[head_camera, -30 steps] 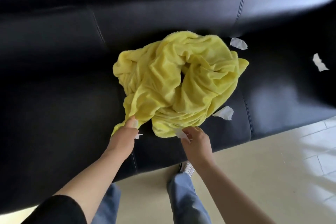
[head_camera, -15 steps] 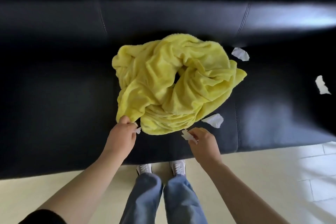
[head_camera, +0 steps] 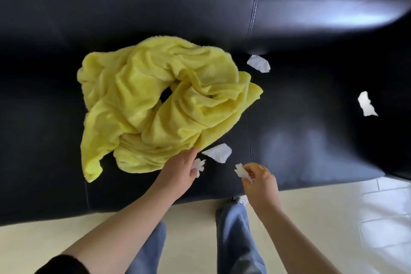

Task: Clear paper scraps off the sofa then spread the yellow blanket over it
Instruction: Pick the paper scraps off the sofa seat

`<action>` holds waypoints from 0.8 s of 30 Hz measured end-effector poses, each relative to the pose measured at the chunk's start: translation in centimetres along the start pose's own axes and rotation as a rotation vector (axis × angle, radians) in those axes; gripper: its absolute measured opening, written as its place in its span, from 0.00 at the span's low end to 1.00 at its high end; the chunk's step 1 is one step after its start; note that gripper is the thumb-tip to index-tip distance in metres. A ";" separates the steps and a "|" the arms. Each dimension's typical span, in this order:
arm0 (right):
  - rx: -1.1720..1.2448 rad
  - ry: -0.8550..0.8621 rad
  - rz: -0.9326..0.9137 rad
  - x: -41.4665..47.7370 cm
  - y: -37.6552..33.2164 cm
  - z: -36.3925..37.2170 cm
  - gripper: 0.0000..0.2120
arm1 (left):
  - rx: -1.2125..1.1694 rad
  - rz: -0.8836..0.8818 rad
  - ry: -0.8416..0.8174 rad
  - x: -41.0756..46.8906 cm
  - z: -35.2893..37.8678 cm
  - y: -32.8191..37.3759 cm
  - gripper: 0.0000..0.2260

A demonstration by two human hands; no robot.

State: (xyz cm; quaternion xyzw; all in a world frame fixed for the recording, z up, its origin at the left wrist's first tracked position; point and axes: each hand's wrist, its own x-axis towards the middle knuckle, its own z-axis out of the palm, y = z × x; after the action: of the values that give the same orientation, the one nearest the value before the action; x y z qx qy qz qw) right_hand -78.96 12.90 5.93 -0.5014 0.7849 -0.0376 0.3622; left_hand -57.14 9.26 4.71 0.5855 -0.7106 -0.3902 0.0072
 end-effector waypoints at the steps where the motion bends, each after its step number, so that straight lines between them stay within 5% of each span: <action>1: -0.004 -0.009 -0.004 0.5 1.0 -0.8 0.09 | 0.000 -0.002 -0.024 0.8 0.9 1.4 0.21; 6: -0.008 -0.081 -0.040 2.7 4.9 -4.4 0.10 | 0.067 -0.172 -0.166 4.4 5.9 5.8 0.25; 8: -0.003 -0.106 -0.057 3.5 6.1 -5.8 0.11 | 0.114 -0.232 -0.220 6.2 7.2 6.1 0.18; 9: -0.005 -0.113 -0.071 4.2 6.8 -6.7 0.11 | 0.073 -0.306 -0.323 7.4 7.5 7.6 0.12; 10: -0.007 -0.116 -0.086 4.8 7.4 -7.4 0.11 | 0.234 -0.171 -0.438 8.5 8.2 7.4 0.11; 12: -0.011 -0.123 -0.108 6.1 8.1 -8.6 0.11 | 0.465 -0.184 -0.708 9.0 7.4 9.3 0.13; 13: -0.014 -0.138 -0.123 6.7 8.4 -9.1 0.10 | 0.275 -0.424 -0.655 8.9 7.4 11.1 0.13; 15: -0.028 -0.179 -0.167 7.9 8.9 -10.0 0.10 | 0.113 -0.499 -0.301 8.6 6.8 11.1 0.13; 18: -0.023 -0.204 -0.207 9.7 8.8 -10.7 0.09 | 0.236 -0.442 -0.239 8.2 8.3 9.6 0.10; 24: 0.043 -0.134 -0.226 13.7 6.0 -12.2 0.09 | -0.058 -0.307 0.095 9.4 6.7 12.4 0.05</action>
State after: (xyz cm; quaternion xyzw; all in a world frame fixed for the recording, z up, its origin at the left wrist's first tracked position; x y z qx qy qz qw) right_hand -94.16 0.98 5.11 -0.5799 0.6965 -0.0614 0.4181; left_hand -73.41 5.19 2.87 0.7046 -0.6000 -0.3790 -0.0021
